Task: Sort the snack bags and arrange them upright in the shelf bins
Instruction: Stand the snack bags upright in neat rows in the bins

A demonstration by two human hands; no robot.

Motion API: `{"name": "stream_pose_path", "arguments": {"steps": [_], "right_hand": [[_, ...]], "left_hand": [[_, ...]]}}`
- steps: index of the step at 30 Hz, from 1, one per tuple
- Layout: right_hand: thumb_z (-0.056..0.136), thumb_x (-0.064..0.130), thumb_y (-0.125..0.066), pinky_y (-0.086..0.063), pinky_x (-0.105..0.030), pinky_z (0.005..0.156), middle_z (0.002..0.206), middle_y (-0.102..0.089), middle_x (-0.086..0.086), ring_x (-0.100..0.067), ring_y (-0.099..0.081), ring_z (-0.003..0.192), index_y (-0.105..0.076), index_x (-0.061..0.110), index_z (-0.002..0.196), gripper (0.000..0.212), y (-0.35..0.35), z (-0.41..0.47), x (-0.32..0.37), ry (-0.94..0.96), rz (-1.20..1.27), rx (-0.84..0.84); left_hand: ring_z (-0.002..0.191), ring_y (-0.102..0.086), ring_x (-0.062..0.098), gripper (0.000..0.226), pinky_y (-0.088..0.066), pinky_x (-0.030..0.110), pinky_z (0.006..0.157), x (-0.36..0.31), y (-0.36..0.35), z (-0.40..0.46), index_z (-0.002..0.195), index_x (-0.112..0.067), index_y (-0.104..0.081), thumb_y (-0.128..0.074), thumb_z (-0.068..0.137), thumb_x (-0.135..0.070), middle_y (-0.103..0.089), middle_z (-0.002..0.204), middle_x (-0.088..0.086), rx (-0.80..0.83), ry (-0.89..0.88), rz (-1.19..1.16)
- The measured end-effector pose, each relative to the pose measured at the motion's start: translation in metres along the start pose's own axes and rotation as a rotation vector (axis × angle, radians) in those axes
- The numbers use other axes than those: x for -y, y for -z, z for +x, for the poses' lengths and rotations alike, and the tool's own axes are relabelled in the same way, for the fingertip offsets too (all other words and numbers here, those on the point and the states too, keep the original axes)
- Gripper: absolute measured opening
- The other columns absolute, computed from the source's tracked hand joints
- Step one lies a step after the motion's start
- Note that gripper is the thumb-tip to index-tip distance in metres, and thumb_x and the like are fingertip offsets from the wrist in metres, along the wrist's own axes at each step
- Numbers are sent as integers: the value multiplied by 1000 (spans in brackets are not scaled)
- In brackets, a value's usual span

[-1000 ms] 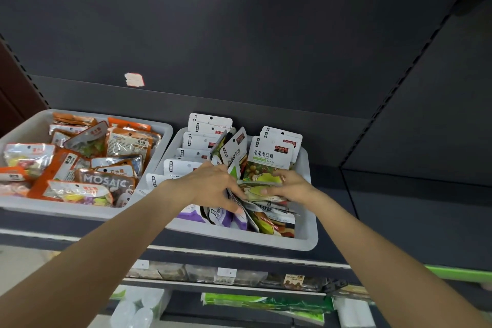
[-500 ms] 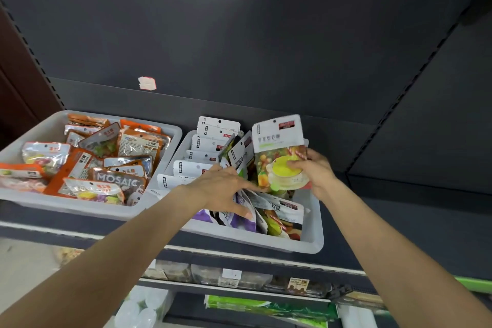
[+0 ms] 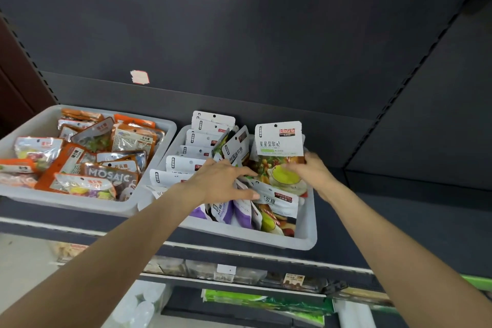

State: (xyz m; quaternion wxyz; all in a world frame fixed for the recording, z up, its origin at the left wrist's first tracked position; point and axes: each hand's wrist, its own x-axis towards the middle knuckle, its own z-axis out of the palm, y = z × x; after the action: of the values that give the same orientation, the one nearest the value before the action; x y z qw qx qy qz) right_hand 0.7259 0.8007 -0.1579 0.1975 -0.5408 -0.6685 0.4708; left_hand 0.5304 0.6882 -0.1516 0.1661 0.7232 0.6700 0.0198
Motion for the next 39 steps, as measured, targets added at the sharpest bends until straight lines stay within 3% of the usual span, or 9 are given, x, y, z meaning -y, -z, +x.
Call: {"name": "stream_pose_path", "arguments": {"steps": [3, 9, 14, 21, 26, 31, 33, 36, 39], "right_hand": [[92, 34, -57, -50, -34, 94, 126, -61, -6, -20, -62, 107, -59, 15, 126, 39, 4, 2, 4, 16, -37, -23], [91, 13, -60, -52, -30, 85, 121, -64, -9, -20, -63, 104, -64, 7, 119, 28, 5, 5, 9, 184, 14, -123], [81, 4, -70, -52, -35, 91, 116, -60, -1, -21, -59, 110, -64, 10, 116, 36, -6, 13, -13, 68, 24, -37], [87, 20, -65, -47, -37, 98, 128, -55, -8, -22, -55, 113, -68, 14, 107, 21, -11, 32, -19, 192, -204, -127], [97, 28, -49, -48, -31, 84, 135, -48, -10, -23, -55, 107, -57, 21, 126, 32, -12, 33, -18, 198, -557, -142], [92, 20, -59, -37, -39, 107, 150, -30, -4, -25, -26, 138, -28, 25, 147, 63, -3, -4, -2, 398, -665, -110], [89, 20, -63, -38, -37, 106, 142, -41, -3, -20, -36, 133, -38, 23, 142, 58, 1, -28, -5, 472, -541, -132], [86, 25, -68, -46, -31, 99, 112, -64, 4, -7, -58, 106, -59, 24, 121, 36, 6, -51, -10, 331, -330, 165], [83, 23, -71, -50, -27, 93, 102, -68, 3, -6, -62, 94, -66, 21, 114, 31, 3, -52, -14, 261, -389, 245]], "left_hand": [[121, -43, 15, 63, -27, 36, 97, 1, 0, 0, 131, -39, -50, -39, 81, -75, -59, 127, -5, 13, -1, 15], [122, -42, 15, 62, -27, 36, 98, 1, 0, 0, 130, -40, -51, -39, 80, -75, -58, 128, -4, 40, 10, 9], [121, -43, 14, 58, -26, 37, 99, 0, 1, -1, 127, -40, -53, -41, 81, -73, -58, 127, -5, 40, 19, -13], [121, -43, 15, 55, -27, 38, 100, -1, 2, -2, 125, -40, -54, -42, 82, -72, -59, 126, -5, 48, 26, -16], [121, -43, 14, 49, -26, 34, 98, -3, 1, -7, 130, -43, -49, -45, 86, -65, -59, 128, -8, 4, -22, -34], [124, -40, 14, 41, -27, 38, 103, 1, -2, -16, 131, -47, -47, -46, 92, -56, -56, 132, -12, 22, -99, -17], [125, -40, 13, 39, -27, 41, 107, 3, -4, -17, 130, -48, -48, -47, 92, -54, -55, 133, -14, 28, -120, -18], [131, -38, 13, 38, -26, 42, 109, 3, -2, -18, 129, -47, -50, -49, 92, -52, -49, 140, -13, 11, -141, -25], [137, -32, 15, 38, -25, 43, 111, 2, -2, -17, 129, -46, -51, -48, 92, -52, -35, 150, -10, 9, -145, 1]]}}
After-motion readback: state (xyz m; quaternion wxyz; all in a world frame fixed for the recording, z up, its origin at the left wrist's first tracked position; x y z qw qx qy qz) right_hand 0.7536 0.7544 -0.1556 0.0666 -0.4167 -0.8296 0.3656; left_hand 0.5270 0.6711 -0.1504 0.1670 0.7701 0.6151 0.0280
